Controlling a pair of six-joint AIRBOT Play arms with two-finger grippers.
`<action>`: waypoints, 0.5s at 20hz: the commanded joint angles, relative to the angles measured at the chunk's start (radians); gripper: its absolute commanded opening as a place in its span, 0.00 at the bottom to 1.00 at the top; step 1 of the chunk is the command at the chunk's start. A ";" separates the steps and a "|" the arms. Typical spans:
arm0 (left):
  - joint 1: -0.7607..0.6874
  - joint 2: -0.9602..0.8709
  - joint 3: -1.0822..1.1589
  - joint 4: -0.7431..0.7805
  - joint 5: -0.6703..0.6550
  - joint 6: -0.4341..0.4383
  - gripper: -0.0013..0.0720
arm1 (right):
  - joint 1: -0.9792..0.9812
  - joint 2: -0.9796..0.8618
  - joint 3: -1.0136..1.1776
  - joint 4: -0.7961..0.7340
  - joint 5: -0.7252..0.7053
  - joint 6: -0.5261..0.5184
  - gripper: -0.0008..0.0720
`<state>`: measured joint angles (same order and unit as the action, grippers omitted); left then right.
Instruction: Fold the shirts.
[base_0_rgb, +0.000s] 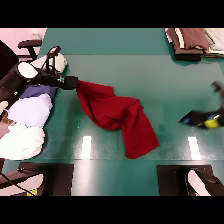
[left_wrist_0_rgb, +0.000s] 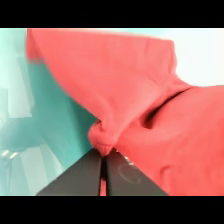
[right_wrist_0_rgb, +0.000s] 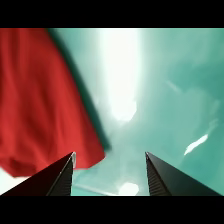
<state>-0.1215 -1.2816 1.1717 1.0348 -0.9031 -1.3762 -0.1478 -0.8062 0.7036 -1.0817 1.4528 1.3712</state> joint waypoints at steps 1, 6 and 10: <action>0.000 0.006 0.024 0.002 0.004 0.006 0.05 | 0.108 0.012 -0.304 0.100 -0.182 -0.033 0.70; 0.000 0.006 0.024 0.001 0.003 0.005 0.05 | 0.373 -0.145 -0.323 0.171 -0.349 -0.025 0.67; 0.000 0.026 0.029 0.008 0.003 0.005 0.05 | 0.446 -0.270 -0.171 0.130 -0.365 -0.026 0.04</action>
<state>-0.1215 -1.2697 1.1961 1.0378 -0.9009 -1.3716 0.2356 -1.0004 0.4618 -0.9352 1.1263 1.3472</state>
